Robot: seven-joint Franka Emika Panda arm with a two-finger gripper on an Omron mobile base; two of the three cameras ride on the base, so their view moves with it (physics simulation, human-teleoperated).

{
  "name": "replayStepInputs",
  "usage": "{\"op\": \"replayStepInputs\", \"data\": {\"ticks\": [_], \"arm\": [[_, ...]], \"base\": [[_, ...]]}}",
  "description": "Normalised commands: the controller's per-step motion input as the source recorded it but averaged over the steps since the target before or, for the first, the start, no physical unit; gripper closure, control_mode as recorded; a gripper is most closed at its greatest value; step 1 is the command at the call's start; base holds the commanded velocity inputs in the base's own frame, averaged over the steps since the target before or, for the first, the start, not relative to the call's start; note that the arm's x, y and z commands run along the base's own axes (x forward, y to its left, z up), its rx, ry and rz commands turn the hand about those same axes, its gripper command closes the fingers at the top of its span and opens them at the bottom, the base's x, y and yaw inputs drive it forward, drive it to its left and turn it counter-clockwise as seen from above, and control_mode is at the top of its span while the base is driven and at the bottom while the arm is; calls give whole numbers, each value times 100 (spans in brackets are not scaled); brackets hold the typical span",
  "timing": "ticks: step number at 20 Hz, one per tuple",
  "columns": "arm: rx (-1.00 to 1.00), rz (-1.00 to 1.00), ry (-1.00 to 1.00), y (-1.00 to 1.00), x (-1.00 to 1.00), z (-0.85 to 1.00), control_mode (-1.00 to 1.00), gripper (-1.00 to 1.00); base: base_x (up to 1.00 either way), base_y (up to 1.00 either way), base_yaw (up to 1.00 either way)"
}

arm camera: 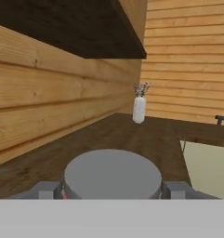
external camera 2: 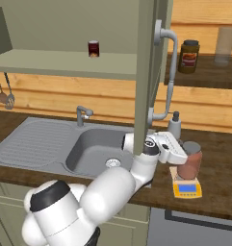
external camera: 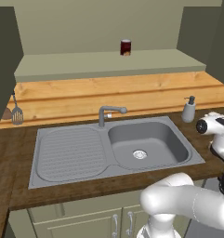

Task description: Pick the honey bottle and place it on the digital scale for weighing, and close the cabinet.

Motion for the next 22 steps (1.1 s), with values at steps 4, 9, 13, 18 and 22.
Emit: {"op": "replayStepInputs", "data": {"ticks": [4, 9, 13, 18, 22], "arm": [[0, -1, -1, 0, 0, 0, -100, -100], [0, 0, -10, 30, -5, 1, -100, -100], [0, 0, -14, 52, -15, 5, -100, -100], [-3, 0, -14, 67, -39, 30, -100, -100], [0, 4, 0, 78, -36, 31, -100, -100]], "base": [[0, 0, 0], [0, 0, 0], [0, 0, 0], [0, 0, 0], [0, 0, 0]]}}
